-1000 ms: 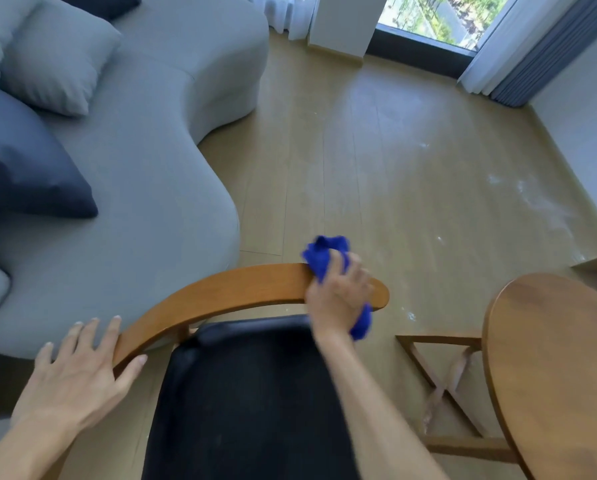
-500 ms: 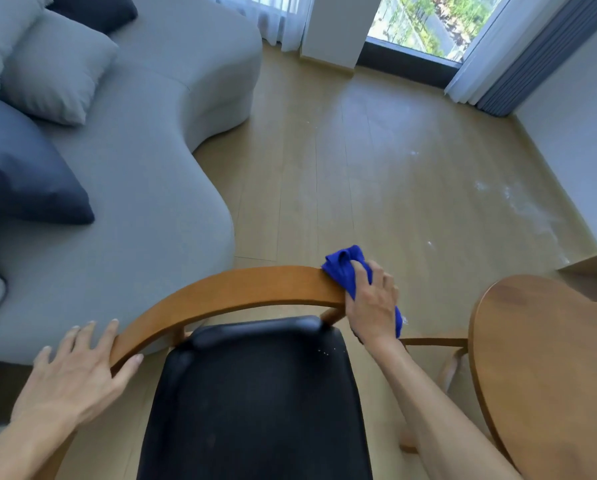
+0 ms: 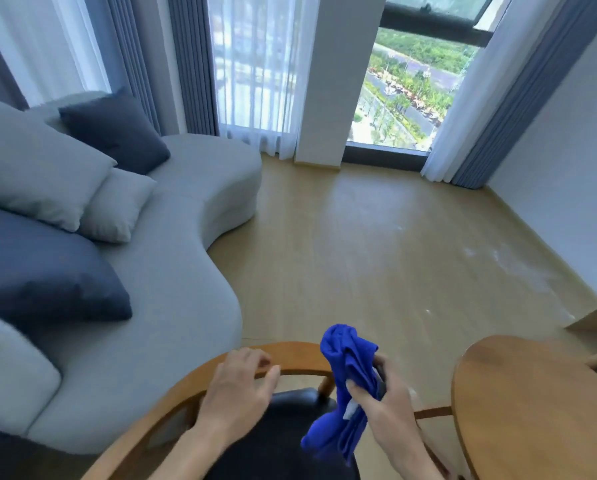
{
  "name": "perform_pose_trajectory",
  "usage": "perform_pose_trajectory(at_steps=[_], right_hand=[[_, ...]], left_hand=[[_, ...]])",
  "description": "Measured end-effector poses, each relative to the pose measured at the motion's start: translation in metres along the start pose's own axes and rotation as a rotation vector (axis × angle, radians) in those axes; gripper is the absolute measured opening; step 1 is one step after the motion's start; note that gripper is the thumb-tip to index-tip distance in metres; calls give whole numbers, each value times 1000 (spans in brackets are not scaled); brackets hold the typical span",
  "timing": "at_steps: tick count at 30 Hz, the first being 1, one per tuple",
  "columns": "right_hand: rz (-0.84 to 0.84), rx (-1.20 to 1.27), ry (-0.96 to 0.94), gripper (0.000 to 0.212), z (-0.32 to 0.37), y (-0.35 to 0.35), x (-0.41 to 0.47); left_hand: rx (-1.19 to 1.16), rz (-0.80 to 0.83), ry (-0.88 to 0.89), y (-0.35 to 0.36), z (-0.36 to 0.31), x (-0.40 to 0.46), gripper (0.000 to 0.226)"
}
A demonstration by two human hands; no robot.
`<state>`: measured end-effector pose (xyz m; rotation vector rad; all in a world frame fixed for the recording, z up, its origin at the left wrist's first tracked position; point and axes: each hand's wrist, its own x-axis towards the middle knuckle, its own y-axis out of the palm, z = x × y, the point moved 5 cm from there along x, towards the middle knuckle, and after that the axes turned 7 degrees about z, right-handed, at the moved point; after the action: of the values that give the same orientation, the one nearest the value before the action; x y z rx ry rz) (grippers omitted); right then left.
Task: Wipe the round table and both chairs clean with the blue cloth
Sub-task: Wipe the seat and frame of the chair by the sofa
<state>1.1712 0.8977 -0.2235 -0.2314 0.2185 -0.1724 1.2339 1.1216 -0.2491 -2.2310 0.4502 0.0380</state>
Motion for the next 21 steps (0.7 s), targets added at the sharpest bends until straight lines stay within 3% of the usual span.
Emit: perform_pose_trajectory(at_steps=[5,11,15,21], right_hand=[[61,15,-152,38,83,10,-9],[239,55,-214,39,163,4,-33],[319,50,-294,36,204,-2,-50],[356,63,-345,35,241,-18,-68]], left_hand=[[-272,3,206,-62,-96,-6,3],[-388,-116,316,-117,-144,-47,33],[-338,-197,393,-147,-172,-64,41],[-273,-192,475,-172,-200,-73,47]])
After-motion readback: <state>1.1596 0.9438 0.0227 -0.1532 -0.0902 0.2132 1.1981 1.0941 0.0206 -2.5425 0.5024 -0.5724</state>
